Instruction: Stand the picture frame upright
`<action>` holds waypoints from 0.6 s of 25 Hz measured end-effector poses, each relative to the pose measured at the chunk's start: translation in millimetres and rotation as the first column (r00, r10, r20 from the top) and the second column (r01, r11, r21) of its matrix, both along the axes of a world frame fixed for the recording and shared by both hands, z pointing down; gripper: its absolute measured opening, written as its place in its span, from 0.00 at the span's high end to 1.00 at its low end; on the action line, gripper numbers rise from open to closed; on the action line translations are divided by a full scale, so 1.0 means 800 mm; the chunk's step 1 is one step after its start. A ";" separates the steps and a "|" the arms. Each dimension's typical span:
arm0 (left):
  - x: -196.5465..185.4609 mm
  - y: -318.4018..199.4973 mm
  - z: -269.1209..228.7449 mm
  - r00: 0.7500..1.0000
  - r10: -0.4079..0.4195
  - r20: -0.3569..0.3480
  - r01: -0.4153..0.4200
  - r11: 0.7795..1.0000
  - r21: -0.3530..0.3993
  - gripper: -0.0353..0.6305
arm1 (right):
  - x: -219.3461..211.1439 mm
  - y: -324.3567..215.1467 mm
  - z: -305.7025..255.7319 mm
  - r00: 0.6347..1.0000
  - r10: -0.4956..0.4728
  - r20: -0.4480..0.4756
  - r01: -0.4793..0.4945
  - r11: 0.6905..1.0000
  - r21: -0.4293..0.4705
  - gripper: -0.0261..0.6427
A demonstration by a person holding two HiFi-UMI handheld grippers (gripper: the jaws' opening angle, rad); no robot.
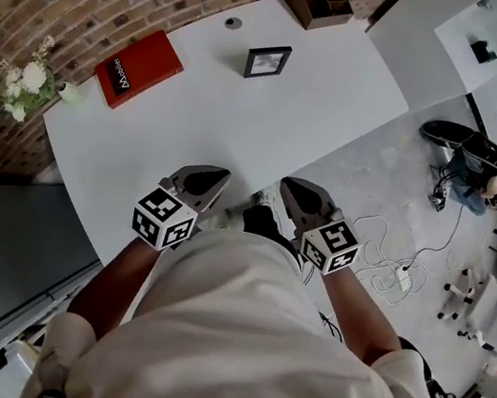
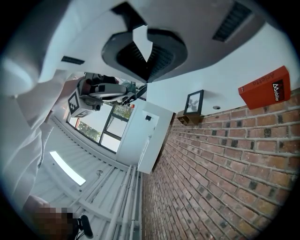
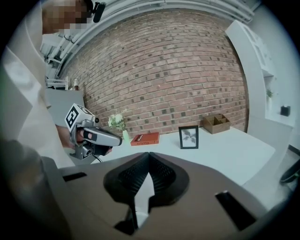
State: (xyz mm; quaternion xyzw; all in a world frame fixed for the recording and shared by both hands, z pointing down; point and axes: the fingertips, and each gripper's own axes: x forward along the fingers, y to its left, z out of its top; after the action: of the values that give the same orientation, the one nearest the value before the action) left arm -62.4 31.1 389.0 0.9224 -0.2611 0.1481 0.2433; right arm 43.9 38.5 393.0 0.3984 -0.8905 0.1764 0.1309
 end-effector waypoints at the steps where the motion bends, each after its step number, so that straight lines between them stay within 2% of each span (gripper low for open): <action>1: -0.001 0.002 0.000 1.000 0.001 0.002 -0.001 1.000 0.003 0.95 | -0.001 0.002 -0.001 1.000 0.000 -0.001 0.000 1.000 0.002 0.95; 15: -0.013 0.025 -0.001 1.000 0.001 0.003 -0.001 1.000 0.011 0.95 | -0.005 0.020 -0.015 1.000 -0.002 -0.011 0.003 1.000 0.025 0.95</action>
State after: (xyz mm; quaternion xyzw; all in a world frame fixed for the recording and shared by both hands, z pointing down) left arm -73.0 50.7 388.3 0.9235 -0.2617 0.1484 0.2378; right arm 39.5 54.8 381.4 0.3999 -0.8924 0.1630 0.1309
